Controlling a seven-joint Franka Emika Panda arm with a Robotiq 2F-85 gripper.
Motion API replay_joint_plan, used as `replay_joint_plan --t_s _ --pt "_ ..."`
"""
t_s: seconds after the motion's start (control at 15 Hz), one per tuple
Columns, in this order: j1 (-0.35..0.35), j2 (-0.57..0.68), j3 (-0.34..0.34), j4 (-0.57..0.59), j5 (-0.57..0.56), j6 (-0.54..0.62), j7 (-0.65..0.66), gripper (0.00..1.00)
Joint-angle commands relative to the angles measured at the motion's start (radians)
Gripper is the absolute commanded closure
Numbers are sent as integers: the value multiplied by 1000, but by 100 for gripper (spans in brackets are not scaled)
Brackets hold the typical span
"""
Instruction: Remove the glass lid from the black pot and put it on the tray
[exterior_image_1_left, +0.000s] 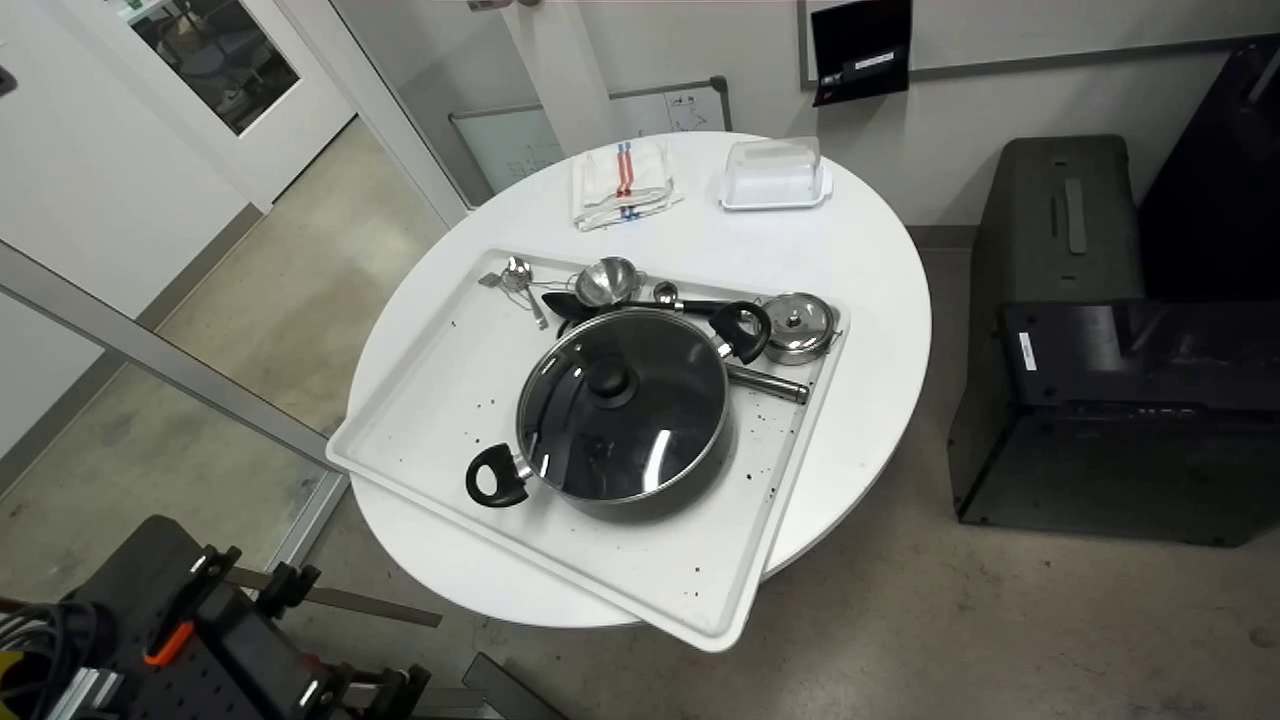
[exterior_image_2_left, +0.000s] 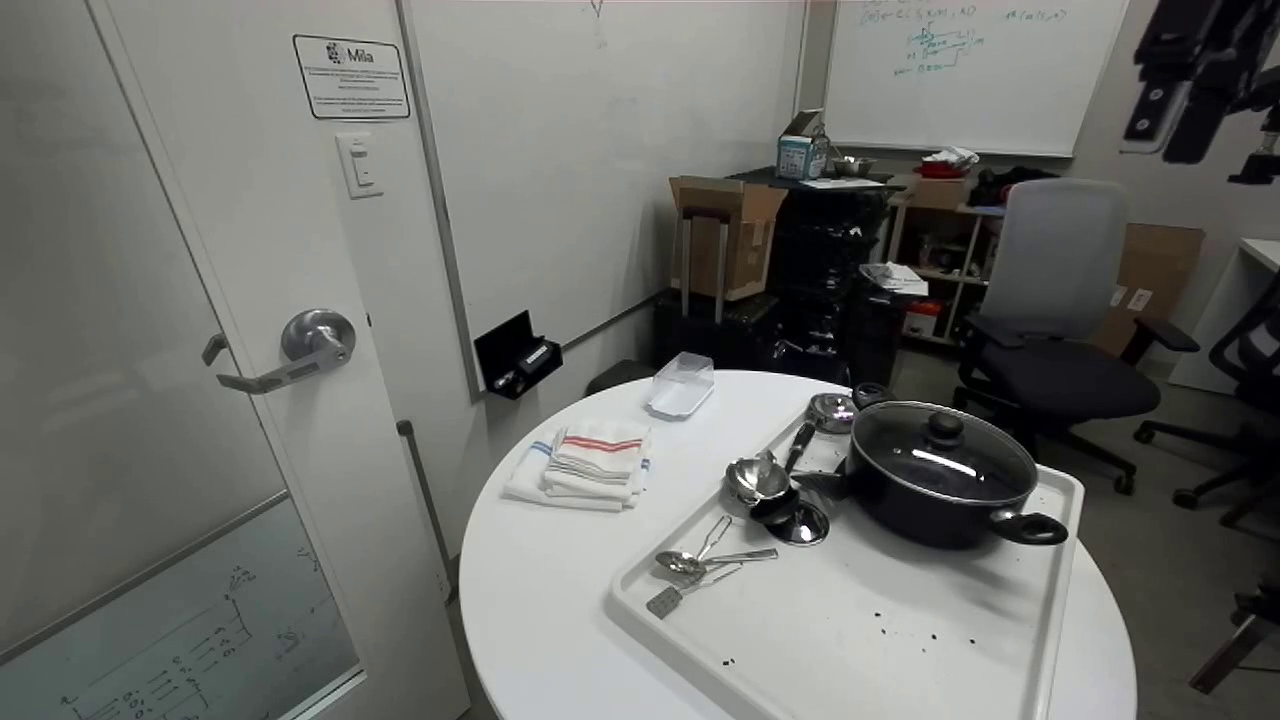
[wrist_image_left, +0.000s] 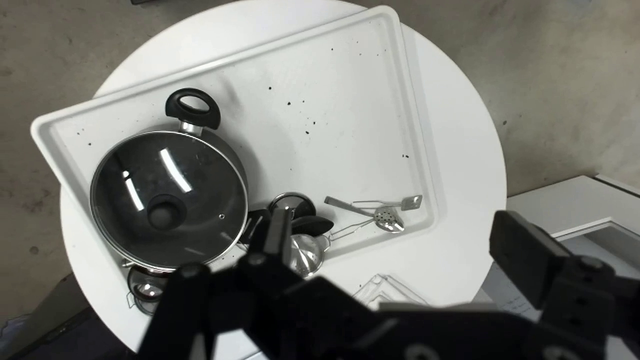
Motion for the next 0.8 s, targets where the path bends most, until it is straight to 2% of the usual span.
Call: replay_joint_plan --t_s 0.0,0.4,0.6,0.73 --pt "-28 90 0 14 -33 91 68 0" --pt "-73 238 -20 20 -117 228 184 0" --pt "-91 315 -46 28 -165 294 266 0" --pt "-95 370 -72 36 -156 336 313 0"
